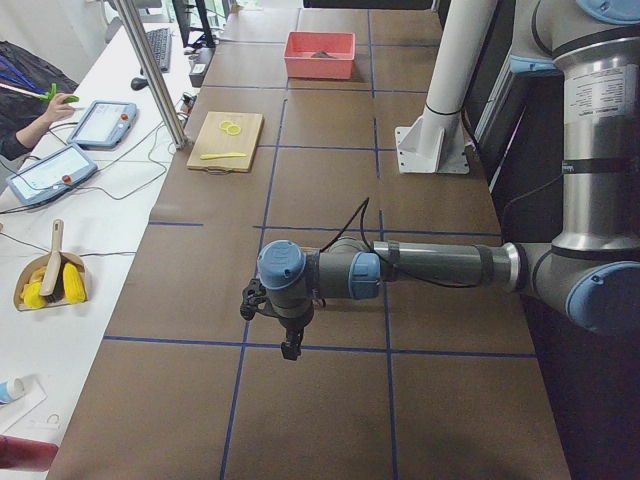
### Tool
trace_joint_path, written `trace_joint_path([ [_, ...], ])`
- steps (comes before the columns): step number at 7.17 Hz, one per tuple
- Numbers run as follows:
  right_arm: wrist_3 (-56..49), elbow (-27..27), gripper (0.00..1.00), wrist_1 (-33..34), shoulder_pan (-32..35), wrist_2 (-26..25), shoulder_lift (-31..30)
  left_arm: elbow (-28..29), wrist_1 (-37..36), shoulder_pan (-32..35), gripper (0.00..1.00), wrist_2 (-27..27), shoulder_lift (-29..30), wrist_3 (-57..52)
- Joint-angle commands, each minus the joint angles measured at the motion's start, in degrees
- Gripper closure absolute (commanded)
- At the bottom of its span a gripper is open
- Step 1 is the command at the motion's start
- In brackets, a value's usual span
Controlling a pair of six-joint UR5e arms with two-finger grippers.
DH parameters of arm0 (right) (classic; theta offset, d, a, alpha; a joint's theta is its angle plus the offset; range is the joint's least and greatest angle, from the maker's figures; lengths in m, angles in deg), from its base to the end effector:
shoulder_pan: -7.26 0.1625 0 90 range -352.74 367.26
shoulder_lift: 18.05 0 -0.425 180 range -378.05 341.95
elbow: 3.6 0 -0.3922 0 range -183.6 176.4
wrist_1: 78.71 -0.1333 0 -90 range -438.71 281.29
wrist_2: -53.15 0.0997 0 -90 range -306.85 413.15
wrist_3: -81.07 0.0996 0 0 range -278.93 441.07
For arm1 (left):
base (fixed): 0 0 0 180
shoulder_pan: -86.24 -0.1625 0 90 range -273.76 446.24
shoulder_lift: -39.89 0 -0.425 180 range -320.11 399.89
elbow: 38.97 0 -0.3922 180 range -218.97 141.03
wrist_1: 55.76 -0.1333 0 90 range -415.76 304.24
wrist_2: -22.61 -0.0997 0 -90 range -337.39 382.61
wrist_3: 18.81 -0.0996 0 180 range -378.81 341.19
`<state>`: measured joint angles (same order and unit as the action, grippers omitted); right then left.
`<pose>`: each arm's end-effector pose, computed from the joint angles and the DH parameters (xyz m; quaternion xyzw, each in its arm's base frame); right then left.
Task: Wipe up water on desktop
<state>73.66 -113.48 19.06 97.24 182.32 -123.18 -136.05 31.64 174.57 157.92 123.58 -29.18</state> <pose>0.0703 -0.3754 0.6227 -0.0032 -0.3360 -0.0522 0.9404 -0.0496 -0.4445 0.6528 0.0145 0.3851 0.0907 0.9183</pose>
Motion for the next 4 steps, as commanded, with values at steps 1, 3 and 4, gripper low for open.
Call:
trace_joint_path([
  [1, 0.0, 0.0, 0.0, 0.0, -0.1, 0.1, 0.0, -0.3, 0.0, 0.0, 0.0, -0.2, 0.1, 0.0],
  [3, 0.0, 0.0, 0.0, 0.0, -0.5, 0.2, 0.0, -0.7, -0.1, 0.0, 0.0, -0.3, -0.4, -0.1],
  [4, 0.1, 0.0, 0.0, 0.0, -0.7, 0.2, 0.0, -0.6, -0.1, 0.0, 0.0, -0.4, -0.5, -0.1],
])
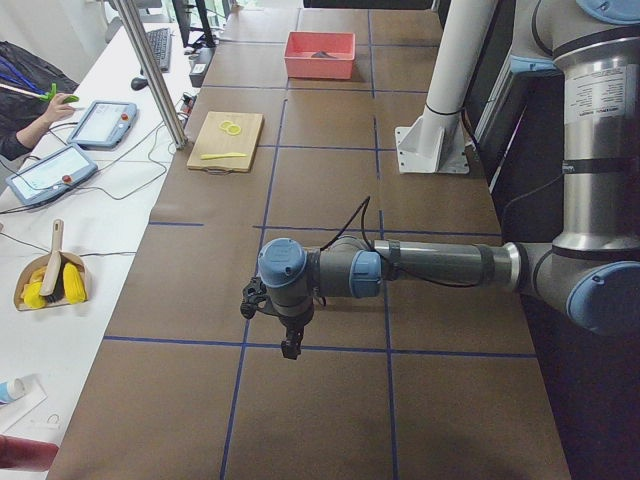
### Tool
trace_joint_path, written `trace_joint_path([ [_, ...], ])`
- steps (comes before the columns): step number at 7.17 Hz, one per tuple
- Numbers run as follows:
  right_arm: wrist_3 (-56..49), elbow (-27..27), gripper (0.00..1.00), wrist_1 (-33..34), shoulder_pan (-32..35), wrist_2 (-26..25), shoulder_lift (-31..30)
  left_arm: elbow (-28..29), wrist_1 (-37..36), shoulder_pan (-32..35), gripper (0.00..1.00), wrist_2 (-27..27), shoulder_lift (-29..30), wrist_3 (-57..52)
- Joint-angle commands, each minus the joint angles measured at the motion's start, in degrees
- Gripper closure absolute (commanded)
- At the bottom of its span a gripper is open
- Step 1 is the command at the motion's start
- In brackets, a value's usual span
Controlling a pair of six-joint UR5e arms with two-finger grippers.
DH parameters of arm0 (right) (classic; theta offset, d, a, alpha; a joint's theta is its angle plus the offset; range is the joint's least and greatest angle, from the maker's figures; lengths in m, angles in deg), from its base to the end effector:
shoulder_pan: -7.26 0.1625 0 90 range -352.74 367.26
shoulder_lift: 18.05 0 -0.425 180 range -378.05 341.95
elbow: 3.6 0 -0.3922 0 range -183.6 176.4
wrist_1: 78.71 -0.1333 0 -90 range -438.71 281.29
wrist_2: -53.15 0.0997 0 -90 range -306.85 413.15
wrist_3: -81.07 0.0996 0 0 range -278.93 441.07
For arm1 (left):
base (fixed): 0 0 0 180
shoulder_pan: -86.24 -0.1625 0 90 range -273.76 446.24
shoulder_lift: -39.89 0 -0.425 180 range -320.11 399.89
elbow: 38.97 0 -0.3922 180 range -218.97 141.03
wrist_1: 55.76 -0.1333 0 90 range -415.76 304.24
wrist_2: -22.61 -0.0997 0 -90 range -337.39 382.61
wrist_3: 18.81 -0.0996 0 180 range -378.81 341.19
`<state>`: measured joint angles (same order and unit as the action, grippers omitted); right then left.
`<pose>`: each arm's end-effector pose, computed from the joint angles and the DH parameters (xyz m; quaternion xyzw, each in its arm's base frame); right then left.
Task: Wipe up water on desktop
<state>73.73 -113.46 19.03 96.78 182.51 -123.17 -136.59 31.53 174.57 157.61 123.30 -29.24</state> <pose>0.0670 -0.3761 0.6225 -0.0045 -0.3375 -0.0554 0.9397 -0.0500 -0.4426 0.6510 0.0157 0.3826 0.0918 0.9192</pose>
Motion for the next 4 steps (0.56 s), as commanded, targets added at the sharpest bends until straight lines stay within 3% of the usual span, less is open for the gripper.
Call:
trace_joint_path([
  [1, 0.0, 0.0, 0.0, 0.0, -0.4, 0.7, 0.0, 0.0, 0.0, 0.0, 0.0, 0.0, -0.2, 0.0],
  [4, 0.0, 0.0, 0.0, -0.1, -0.7, 0.8, 0.0, -0.2, 0.0, 0.0, 0.0, 0.0, -0.3, 0.0],
])
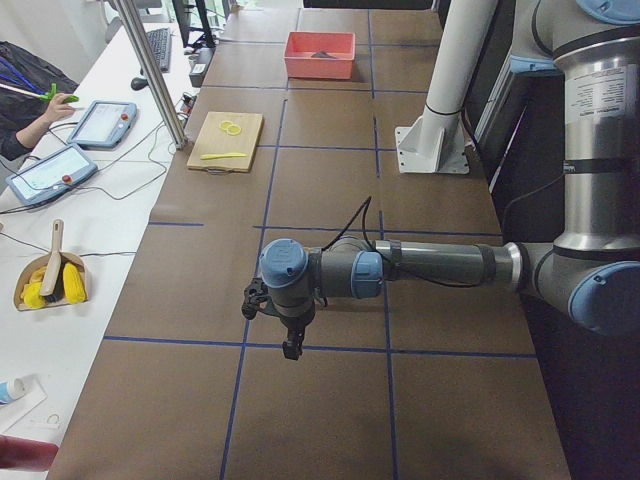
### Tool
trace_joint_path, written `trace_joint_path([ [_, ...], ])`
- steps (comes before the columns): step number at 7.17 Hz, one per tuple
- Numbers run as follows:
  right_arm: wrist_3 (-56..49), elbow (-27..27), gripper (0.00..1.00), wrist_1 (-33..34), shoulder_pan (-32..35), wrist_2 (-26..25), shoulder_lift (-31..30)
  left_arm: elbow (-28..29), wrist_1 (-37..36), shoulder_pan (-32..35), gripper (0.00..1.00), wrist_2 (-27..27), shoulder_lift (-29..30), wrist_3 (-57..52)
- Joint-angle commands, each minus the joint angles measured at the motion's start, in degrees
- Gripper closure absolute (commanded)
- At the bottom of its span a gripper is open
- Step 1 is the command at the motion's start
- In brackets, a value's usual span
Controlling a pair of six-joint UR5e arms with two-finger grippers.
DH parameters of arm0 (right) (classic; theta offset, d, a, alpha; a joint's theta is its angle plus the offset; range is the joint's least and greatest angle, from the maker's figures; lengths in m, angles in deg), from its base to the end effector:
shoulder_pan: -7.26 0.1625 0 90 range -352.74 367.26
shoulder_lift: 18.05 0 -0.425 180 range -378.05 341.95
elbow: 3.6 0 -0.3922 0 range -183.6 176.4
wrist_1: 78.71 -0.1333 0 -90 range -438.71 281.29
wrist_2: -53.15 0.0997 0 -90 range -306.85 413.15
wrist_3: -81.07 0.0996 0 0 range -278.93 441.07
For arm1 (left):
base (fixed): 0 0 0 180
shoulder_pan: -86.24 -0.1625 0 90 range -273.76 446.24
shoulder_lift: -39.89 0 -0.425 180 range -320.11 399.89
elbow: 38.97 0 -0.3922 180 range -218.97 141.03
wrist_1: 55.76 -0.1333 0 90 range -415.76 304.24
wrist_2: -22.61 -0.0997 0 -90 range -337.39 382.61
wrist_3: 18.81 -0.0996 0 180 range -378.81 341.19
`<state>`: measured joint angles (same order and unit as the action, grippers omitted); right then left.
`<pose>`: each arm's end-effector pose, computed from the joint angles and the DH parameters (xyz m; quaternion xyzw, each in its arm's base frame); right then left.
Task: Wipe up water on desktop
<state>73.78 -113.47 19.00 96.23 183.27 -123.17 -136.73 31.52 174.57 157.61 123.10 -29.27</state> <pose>0.0624 -0.3768 0.6215 -0.0055 -0.3437 -0.0593 0.9372 -0.0500 -0.4410 0.6513 0.0153 0.3826 0.0918 0.9192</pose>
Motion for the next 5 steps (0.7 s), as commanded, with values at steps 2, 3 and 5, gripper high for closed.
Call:
trace_joint_path([
  [2, 0.0, 0.0, 0.0, -0.1, -0.1, 0.0, 0.0, -0.1, 0.1, 0.0, 0.0, 0.0, -0.1, 0.0],
  [3, 0.0, 0.0, 0.0, -0.7, -0.1, 0.0, 0.0, -0.1, 0.0, 0.0, 0.0, 0.0, -0.1, 0.0],
  [5, 0.0, 0.0, 0.0, -0.7, -0.2, 0.0, 0.0, 0.1, 0.0, 0.0, 0.0, 0.0, -0.2, 0.0],
])
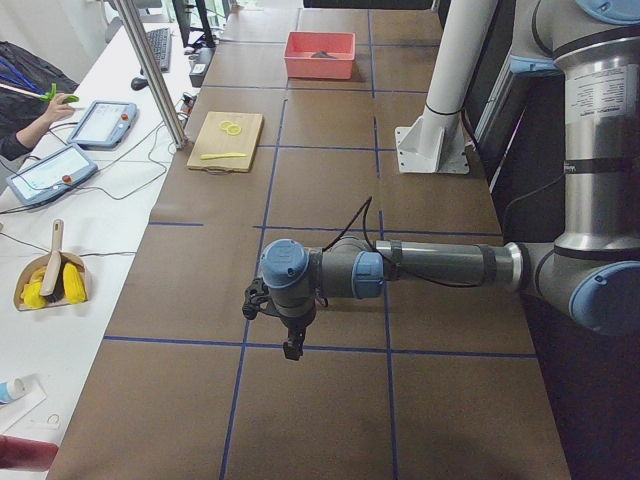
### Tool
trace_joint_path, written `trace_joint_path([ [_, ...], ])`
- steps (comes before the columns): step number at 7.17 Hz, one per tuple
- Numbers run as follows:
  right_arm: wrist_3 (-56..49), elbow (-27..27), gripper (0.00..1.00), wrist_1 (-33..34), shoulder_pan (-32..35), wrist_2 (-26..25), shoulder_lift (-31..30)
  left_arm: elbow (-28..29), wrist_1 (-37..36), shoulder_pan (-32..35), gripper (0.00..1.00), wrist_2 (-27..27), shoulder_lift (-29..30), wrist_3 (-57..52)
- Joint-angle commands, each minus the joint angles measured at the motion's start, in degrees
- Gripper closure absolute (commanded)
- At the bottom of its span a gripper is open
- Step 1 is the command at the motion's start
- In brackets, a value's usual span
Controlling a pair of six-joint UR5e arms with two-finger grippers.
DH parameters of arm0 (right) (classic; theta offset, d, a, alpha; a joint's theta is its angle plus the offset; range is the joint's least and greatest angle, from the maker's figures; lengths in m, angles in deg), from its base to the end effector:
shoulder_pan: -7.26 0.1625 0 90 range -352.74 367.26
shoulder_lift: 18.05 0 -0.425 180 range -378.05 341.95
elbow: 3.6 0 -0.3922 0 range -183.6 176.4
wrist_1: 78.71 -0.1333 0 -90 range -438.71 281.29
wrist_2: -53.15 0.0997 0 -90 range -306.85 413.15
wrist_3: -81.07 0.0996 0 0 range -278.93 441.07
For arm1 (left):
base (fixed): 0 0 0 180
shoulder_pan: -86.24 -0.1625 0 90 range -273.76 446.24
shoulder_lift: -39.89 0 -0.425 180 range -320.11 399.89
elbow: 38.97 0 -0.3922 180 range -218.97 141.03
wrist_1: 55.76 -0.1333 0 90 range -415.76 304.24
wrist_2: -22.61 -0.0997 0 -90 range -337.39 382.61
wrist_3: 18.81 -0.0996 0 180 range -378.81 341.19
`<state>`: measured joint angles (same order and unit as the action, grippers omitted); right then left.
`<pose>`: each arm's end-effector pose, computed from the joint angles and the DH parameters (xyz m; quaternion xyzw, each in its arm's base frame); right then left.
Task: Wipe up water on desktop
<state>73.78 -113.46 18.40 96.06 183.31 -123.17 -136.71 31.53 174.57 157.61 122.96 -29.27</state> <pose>0.0612 -0.3778 0.6206 -0.0012 -0.3438 -0.0624 0.9370 -0.0501 -0.4398 0.6525 0.0140 0.3827 0.0913 0.9193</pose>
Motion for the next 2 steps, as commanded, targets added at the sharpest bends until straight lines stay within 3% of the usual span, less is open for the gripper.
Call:
trace_joint_path([
  [1, 0.0, 0.0, 0.0, -0.1, -0.1, 0.0, 0.0, 0.2, 0.0, 0.0, 0.0, 0.0, 0.1, 0.0],
  [2, 0.0, 0.0, 0.0, -0.1, -0.1, 0.0, 0.0, 0.4, 0.0, 0.0, 0.0, 0.0, 0.1, 0.0],
])
